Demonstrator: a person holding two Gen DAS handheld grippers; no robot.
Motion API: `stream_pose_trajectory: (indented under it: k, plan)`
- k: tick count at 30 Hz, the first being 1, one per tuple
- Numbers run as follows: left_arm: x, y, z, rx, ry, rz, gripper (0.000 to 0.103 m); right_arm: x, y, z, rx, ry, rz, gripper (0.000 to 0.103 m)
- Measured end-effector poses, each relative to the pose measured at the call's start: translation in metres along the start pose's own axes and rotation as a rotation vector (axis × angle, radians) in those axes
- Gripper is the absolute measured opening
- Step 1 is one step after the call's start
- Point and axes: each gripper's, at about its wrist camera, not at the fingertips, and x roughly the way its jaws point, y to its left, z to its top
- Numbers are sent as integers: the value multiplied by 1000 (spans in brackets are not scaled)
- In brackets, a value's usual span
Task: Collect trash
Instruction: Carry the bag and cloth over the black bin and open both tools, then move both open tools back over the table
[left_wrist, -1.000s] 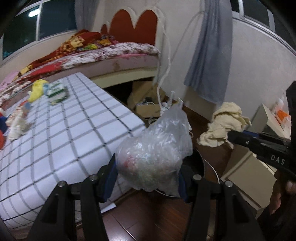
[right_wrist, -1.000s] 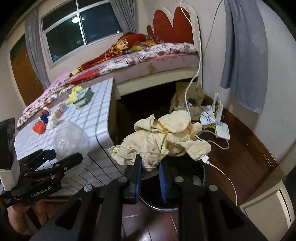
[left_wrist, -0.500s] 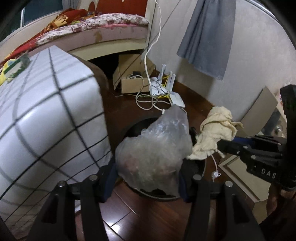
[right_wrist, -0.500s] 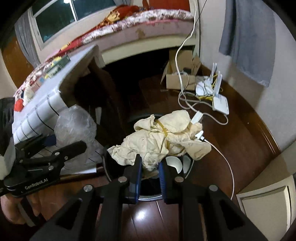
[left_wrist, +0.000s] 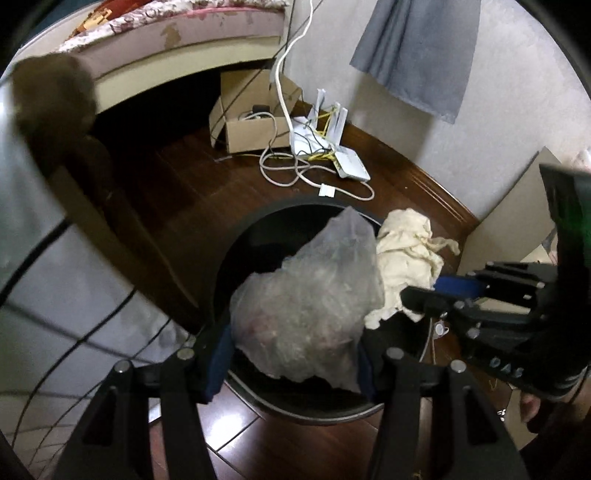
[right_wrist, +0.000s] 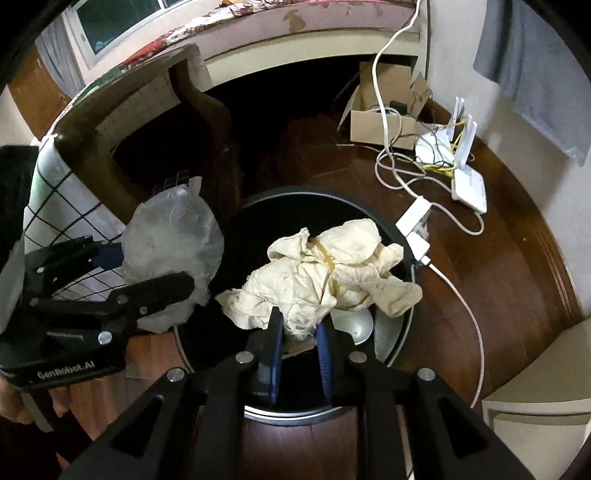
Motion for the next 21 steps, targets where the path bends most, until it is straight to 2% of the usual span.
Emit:
stream_pose_trajectory:
  k: [2, 3, 4, 5, 6, 11, 13, 14, 21]
  plan:
    - [4, -2, 1, 5, 14, -4, 61, 6, -5, -3, 8, 9, 7, 21]
    - [9, -3, 1, 9, 35, -9, 62, 8, -7, -4, 6, 10, -5, 30]
    - [11, -4, 0, 9, 44, -1, 66, 11, -11, -5, 12, 24, -20, 53]
    - [13, -5, -2, 9, 52, 11, 77, 13, -14, -7, 19, 33, -42, 66]
    - [14, -5, -4, 7, 56, 25, 79, 11, -17, -9, 16, 21, -78, 81]
    - [11, -2, -17, -9, 70, 39, 79, 2, -39, -17, 62, 37, -128, 83]
    - [7, -1, -22, -15, 65, 54, 85, -2, -43, -20, 79, 44, -142, 84]
    - [3, -1, -25, -14, 58, 70, 88, -5, -43, -21, 84, 44, -149, 84]
    - [-17, 3, -36, -24, 16, 108, 88, -12, -25, -30, 65, 59, -188, 96]
